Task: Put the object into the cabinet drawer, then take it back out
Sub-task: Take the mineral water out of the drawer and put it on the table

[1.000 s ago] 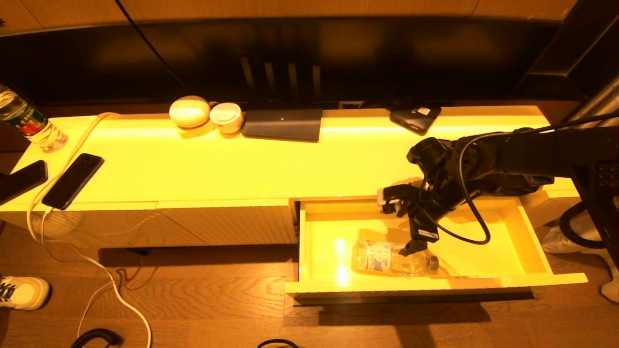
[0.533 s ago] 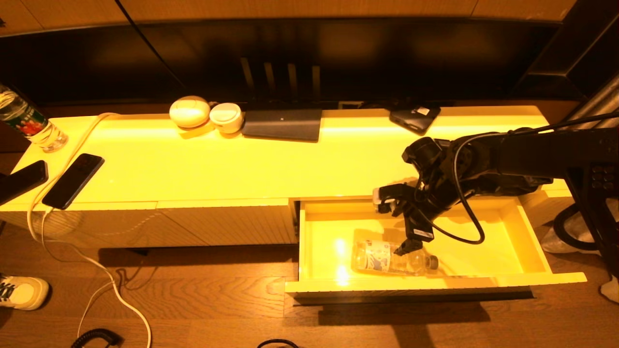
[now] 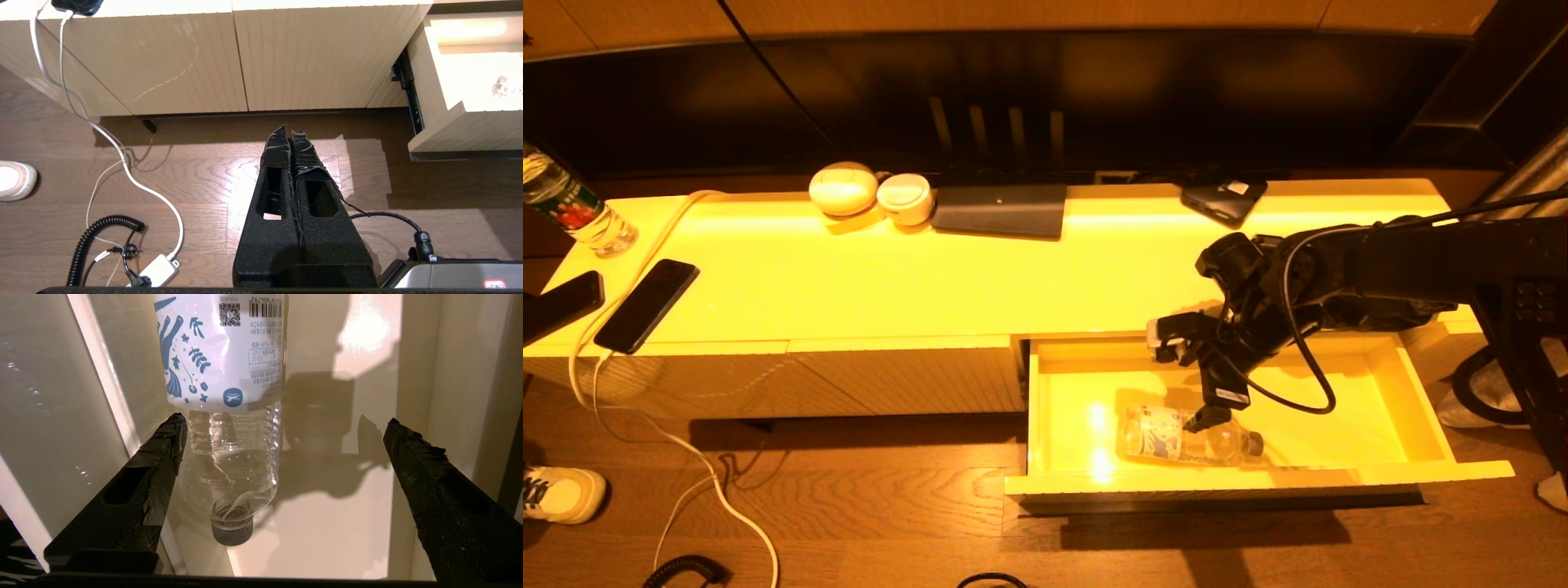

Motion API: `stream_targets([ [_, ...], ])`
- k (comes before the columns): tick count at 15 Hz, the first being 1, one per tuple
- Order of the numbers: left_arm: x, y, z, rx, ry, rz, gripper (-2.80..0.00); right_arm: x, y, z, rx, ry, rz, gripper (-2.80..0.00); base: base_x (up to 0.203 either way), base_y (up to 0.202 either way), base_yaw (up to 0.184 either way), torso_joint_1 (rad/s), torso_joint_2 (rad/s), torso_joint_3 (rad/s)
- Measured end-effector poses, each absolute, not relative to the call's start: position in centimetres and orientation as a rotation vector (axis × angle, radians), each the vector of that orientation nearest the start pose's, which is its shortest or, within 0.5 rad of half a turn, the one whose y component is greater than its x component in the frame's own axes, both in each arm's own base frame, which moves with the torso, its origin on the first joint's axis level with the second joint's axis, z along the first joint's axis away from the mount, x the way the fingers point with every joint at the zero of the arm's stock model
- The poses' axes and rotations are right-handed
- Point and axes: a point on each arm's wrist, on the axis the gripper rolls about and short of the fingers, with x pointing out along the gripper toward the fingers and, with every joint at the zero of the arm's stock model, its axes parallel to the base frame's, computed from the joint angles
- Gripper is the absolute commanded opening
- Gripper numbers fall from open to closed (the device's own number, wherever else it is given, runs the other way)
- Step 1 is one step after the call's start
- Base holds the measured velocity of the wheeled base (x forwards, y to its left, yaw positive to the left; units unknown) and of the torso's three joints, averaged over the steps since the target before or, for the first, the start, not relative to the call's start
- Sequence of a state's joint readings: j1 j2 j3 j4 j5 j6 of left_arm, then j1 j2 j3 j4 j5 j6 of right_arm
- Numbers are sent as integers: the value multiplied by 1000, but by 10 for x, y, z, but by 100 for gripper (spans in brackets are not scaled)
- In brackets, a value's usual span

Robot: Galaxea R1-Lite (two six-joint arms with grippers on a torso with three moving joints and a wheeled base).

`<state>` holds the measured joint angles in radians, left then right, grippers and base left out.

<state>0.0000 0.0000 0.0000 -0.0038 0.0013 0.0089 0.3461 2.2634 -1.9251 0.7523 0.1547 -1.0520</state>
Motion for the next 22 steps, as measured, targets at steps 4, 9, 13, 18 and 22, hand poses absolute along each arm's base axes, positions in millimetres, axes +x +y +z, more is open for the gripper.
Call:
stream_targets([
  [4, -23, 0, 76, 9, -5, 1, -280, 398, 151, 151, -1026, 788, 1010, 0, 0, 0, 0, 0, 0, 0],
  [9, -23, 0, 76, 9, -4, 1, -280, 393, 151, 150, -1022, 831, 1034, 0, 0, 0, 0, 0, 0, 0],
  [13, -23, 0, 76, 9, -4, 1, -280, 392, 156, 150, -1026, 822, 1040, 0, 0, 0, 0, 0, 0, 0],
  [18, -23, 0, 76, 9, -4, 1, -280, 392, 162, 146, -1017, 824, 1044, 0, 0, 0, 0, 0, 0, 0],
  [22, -23, 0, 76, 9, -4, 2, -280, 394, 163, 143, -1018, 820, 1046, 0, 0, 0, 0, 0, 0, 0],
])
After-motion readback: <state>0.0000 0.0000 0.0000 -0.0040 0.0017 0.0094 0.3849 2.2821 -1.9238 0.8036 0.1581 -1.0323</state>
